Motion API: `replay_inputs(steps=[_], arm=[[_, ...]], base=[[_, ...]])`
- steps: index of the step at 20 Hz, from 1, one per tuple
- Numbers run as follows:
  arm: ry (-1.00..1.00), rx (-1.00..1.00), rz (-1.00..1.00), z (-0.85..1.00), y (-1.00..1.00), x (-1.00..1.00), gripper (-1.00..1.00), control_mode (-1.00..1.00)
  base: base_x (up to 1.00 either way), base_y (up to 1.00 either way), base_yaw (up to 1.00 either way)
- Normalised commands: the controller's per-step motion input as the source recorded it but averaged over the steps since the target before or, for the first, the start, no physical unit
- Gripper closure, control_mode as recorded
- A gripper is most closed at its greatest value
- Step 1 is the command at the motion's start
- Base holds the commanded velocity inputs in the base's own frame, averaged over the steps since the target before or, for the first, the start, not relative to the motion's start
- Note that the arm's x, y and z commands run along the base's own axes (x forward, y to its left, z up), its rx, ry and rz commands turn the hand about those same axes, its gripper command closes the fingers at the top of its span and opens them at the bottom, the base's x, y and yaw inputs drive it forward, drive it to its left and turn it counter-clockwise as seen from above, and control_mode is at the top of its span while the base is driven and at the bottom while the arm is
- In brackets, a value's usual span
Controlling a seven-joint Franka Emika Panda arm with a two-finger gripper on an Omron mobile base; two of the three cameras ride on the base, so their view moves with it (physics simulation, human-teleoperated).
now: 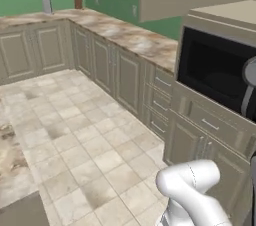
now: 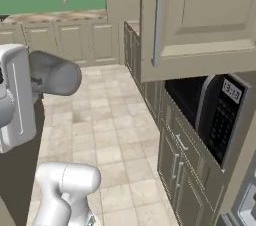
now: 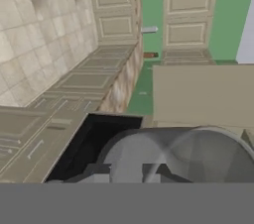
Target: There is a bowl on the dining counter. Grab a lemon wedge from the fridge and place it in the bowl. Then get the liquor bottle and glass cup from the cabinet and place them next to the bowl.
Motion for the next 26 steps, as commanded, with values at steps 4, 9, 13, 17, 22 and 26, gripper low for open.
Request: replay_inputs(steps=[4,9,13,17,22,26], arm=[[0.0,0.0,0.0,0.0,0.0,0.0,1.0,1.0],[0.0,0.0,0.0,0.0,0.0,0.0,1.0,1.0],[0.0,0.0,0.0,0.0,0.0,0.0,1.0,1.0],[0.0,0.0,0.0,0.0,0.0,0.0,1.0,1.0],[0.0,0.0,0.0,0.0,0.0,0.0,1.0,1.0],[0.0,0.0,0.0,0.0,0.0,0.0,1.0,1.0]], base=[[-0.78,0.44,0.31],[-0.72,0.46,0.32],[-0.38,0.61,0.35],[0.0,0.85,0.37],[-0.02,0.96,0.4],[-0.07,1.0,0.41]])
